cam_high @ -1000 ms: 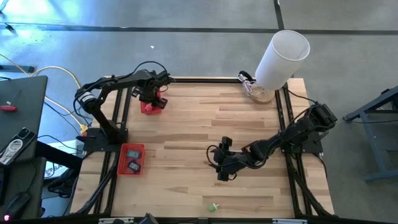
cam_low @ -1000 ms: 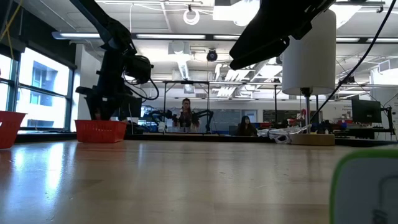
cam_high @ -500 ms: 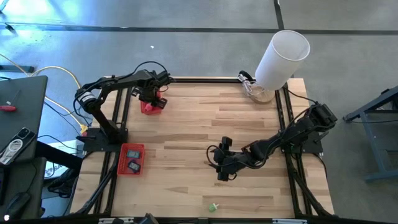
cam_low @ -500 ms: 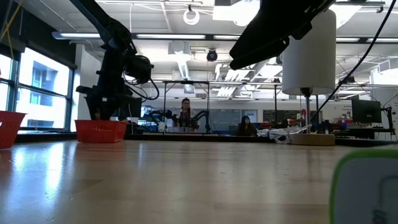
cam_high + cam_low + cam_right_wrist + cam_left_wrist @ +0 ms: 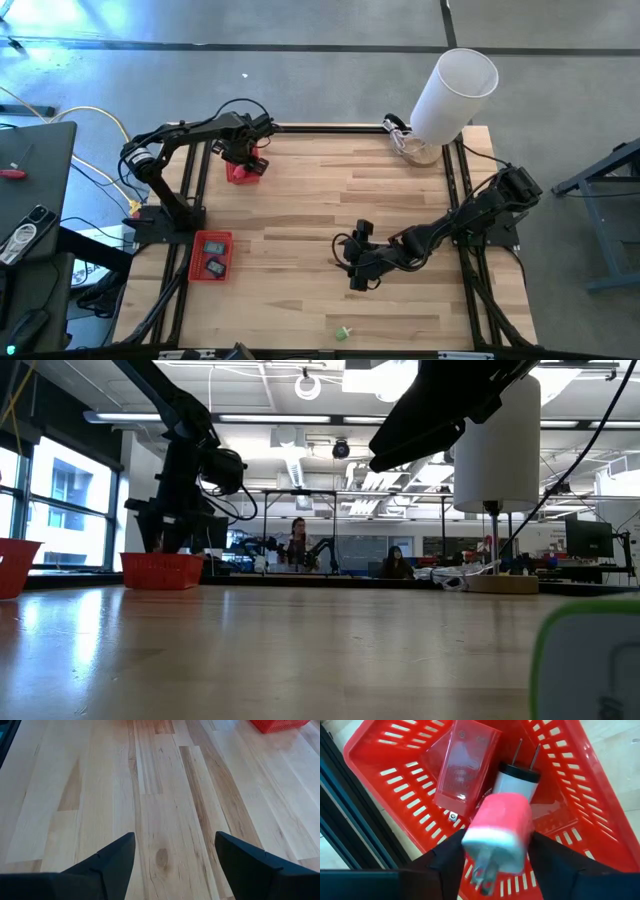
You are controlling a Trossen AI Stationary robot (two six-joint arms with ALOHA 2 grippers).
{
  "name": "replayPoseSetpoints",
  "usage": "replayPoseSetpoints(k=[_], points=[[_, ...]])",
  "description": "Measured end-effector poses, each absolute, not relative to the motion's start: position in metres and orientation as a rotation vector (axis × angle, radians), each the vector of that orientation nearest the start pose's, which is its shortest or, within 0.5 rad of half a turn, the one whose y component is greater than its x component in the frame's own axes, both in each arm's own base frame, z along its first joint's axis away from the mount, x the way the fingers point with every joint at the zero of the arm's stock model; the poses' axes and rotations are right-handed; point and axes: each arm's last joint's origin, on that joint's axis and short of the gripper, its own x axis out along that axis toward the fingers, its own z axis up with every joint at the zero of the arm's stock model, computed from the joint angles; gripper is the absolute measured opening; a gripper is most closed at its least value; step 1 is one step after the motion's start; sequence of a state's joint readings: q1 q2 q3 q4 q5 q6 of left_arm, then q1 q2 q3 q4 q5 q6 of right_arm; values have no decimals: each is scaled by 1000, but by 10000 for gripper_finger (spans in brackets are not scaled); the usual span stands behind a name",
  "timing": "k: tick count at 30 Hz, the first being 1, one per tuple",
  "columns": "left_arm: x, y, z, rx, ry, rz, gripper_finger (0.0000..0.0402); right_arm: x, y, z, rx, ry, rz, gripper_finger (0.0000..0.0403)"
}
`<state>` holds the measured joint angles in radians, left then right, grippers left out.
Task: Pick & Place Office items
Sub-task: Put the pink charger adapter into the bottom red bin
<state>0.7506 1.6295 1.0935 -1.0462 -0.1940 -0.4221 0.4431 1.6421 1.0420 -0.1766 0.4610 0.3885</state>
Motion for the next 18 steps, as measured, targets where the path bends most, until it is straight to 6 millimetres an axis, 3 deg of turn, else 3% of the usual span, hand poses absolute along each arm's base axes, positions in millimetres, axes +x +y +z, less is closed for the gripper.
replayPoseSetpoints(k=[10, 18], points=[[197, 191, 198, -707, 1454, 1016, 222, 314, 135, 212, 33, 679, -151, 262], [197, 189, 223, -689, 1445, 1028, 222, 314, 135, 212, 38, 679, -152, 262]])
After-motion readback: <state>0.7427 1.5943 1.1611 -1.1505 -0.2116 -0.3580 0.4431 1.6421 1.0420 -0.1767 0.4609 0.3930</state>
